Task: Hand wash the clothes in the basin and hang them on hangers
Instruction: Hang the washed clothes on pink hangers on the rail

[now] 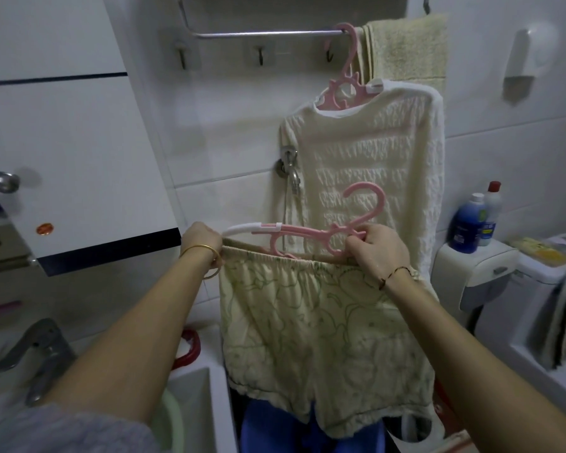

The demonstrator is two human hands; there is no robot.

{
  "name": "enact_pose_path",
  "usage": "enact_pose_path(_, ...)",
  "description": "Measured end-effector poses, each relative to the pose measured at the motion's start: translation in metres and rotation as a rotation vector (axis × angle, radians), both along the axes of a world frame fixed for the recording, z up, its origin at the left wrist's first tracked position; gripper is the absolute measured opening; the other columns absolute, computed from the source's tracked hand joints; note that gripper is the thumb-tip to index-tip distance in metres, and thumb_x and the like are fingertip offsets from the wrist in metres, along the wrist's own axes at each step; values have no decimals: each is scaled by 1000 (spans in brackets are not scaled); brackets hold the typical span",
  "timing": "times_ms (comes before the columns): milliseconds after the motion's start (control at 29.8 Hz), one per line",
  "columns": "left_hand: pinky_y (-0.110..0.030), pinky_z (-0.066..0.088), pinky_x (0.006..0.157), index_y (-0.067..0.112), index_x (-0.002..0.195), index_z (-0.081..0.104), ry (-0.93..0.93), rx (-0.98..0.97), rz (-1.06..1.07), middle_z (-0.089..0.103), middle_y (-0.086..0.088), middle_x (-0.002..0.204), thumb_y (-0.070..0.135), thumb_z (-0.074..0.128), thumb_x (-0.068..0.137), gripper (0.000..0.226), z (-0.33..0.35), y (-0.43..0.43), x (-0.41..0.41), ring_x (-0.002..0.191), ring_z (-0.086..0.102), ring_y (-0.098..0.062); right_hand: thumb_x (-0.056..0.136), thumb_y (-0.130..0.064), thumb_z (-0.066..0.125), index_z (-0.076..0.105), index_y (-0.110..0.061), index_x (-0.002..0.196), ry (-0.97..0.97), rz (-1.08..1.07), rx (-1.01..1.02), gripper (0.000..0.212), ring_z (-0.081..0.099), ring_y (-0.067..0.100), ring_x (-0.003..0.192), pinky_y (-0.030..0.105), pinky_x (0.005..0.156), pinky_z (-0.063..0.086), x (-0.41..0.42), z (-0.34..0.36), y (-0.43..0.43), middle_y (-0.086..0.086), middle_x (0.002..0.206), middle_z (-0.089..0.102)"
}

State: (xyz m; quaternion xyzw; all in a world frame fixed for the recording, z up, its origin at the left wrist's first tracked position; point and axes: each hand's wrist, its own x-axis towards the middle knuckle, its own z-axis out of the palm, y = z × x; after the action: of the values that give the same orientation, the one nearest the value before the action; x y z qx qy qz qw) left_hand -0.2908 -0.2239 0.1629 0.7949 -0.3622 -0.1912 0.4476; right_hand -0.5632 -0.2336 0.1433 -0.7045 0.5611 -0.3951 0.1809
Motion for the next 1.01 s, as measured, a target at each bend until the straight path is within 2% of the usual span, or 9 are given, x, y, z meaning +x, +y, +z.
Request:
enact_pose_path(101, -50, 56, 66, 3, 79, 53, -7, 1, -9, 55, -21, 86, 0, 41, 92, 18, 0, 1, -2, 55, 53, -31, 63, -38, 42, 72, -22, 82, -96, -8, -12, 39, 56, 19, 59, 27, 52, 40, -2, 1, 1, -7, 54, 57)
enact_pose_path(168, -41, 56, 56, 2, 91, 55, -15, 4, -27, 55, -22, 89, 3, 41, 93, 14, 1, 2, -3, 52, 52, -30, 63, -39, 39, 73, -21, 96, -22, -3, -26, 51, 52, 13, 55, 25, 49, 36, -2, 2, 2, -10, 54, 56)
enact_pose_path(302, -27, 48, 36, -1, 88, 55, -9, -3, -34, 61, -22, 91, 3, 43, 94, 14, 3, 0, 5, 48, 53, -28, 81, -36, 48, 71, -22, 99, 131, -48, -57, 32, 56, 16, 64, 24, 51, 38, -4, 3, 4, -4, 67, 63)
enact_pose_path(403, -43, 58, 65, -2, 92, 58, -183, -30, -48, 63, -23, 100, 11, 42, 94, 21, 5, -2, 2, 81, 64, -39, 87, -28, 50, 69, -23, 103, 280, -45, -46, 25, 60, 20, 72, 25, 55, 42, 4, 0, 6, 1, 83, 68)
enact_pose_path(470, -37, 53, 76, 3, 94, 59, -286, -54, -95, 62, -17, 102, 12, 43, 92, 19, 6, 0, -13, 94, 61, -36, 86, -28, 49, 68, -23, 103, 316, -9, -10, 26, 60, 19, 74, 26, 58, 45, 12, 0, 6, 0, 86, 68)
enact_pose_path(571, -27, 46, 70, 6, 90, 61, -336, -92, -190, 64, -11, 96, 8, 44, 90, 17, 10, 2, -32, 93, 63, -28, 87, -29, 48, 66, -22, 105, 304, 68, 80, 27, 61, 20, 76, 29, 62, 48, 19, 7, -1, 1, 86, 67)
enact_pose_path(706, -37, 56, 75, 14, 82, 59, -340, -43, -336, 63, -10, 91, 10, 54, 85, 7, 10, 2, -35, 85, 62, -28, 86, -23, 46, 64, -16, 102, 178, 166, 229, 25, 69, 20, 71, 40, 71, 57, 17, 11, -10, 2, 84, 72)
enact_pose_path(840, -33, 53, 85, 17, 104, 62, -321, -48, -551, 63, -4, 105, 17, 66, 82, 22, 13, 6, -31, 93, 61, -20, 84, -23, 46, 62, -24, 79, 79, 124, 223, 17, 70, 14, 63, 40, 72, 59, 11, 11, -9, -3, 73, 72)
enact_pose_path(1008, -40, 41, 100, 25, 117, 63, -733, -22, -614, 65, 1, 114, 27, 57, 86, 32, 9, 8, -22, 113, 54, -23, 81, -22, 48, 63, -24, 72, 100, 70, 196, 17, 67, 13, 66, 29, 67, 51, 9, 21, -4, -4, 65, 71)
